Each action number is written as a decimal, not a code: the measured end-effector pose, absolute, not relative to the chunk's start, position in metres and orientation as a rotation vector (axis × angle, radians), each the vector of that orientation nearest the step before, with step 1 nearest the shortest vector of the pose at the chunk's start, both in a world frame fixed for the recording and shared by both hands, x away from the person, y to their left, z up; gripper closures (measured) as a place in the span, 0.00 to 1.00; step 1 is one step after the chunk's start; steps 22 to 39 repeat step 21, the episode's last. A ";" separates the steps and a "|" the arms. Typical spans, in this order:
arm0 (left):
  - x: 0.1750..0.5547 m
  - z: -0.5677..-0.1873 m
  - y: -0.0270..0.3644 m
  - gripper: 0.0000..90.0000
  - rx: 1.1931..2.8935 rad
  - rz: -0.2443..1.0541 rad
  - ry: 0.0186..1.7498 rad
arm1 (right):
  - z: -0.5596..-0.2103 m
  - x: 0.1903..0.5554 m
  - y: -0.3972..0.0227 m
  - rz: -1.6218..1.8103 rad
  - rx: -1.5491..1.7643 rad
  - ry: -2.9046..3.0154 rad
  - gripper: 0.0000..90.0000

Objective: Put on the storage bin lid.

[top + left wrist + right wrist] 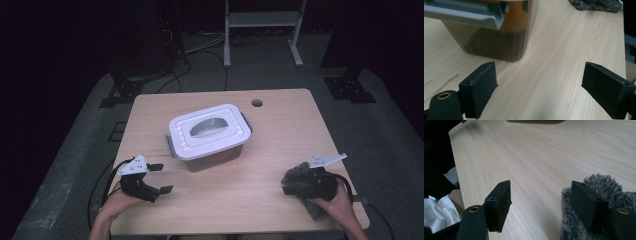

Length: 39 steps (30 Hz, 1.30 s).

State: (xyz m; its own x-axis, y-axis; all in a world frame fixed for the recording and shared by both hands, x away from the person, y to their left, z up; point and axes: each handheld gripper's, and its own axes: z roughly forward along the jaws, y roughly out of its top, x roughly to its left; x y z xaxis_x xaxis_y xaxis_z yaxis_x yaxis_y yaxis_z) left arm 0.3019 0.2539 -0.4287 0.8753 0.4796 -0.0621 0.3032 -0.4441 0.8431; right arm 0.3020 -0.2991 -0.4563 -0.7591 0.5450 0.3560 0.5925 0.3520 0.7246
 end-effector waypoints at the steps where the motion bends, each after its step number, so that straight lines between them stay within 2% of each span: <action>1: 0.302 -0.430 0.254 0.13 2.064 0.225 0.567 | -0.456 0.302 -0.299 -1.396 -1.069 -2.541 0.36; 19: 0.297 -0.453 0.257 0.11 2.072 0.206 0.614 | -0.457 0.301 -0.300 -1.395 -1.066 -2.540 0.36; 39: 0.297 -0.454 0.257 0.11 2.076 0.206 0.616 | -0.457 0.301 -0.300 -1.394 -1.062 -2.545 0.36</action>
